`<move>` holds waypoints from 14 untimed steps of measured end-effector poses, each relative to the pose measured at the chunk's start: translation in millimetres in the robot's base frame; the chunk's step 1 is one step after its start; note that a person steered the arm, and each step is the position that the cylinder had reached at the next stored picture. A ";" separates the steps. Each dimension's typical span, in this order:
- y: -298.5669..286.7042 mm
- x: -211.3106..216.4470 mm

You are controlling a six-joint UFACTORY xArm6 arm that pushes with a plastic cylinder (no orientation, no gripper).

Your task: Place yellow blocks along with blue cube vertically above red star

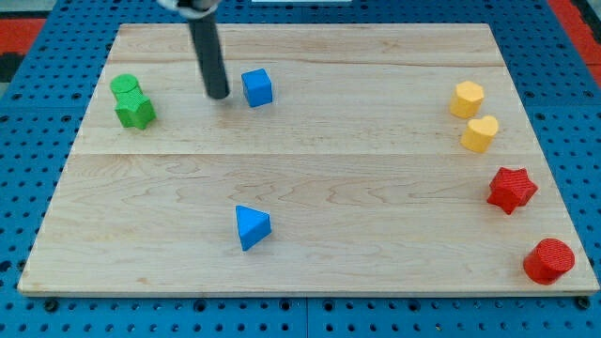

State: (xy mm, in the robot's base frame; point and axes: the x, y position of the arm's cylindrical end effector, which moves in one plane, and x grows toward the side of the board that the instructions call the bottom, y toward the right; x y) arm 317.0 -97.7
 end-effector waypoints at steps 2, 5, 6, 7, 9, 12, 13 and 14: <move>84.1 -1.7; 164.9 28.3; 180.5 22.8; 179.2 38.4; 238.4 25.9; 253.7 -33.2; 257.6 -39.7; 266.1 -40.1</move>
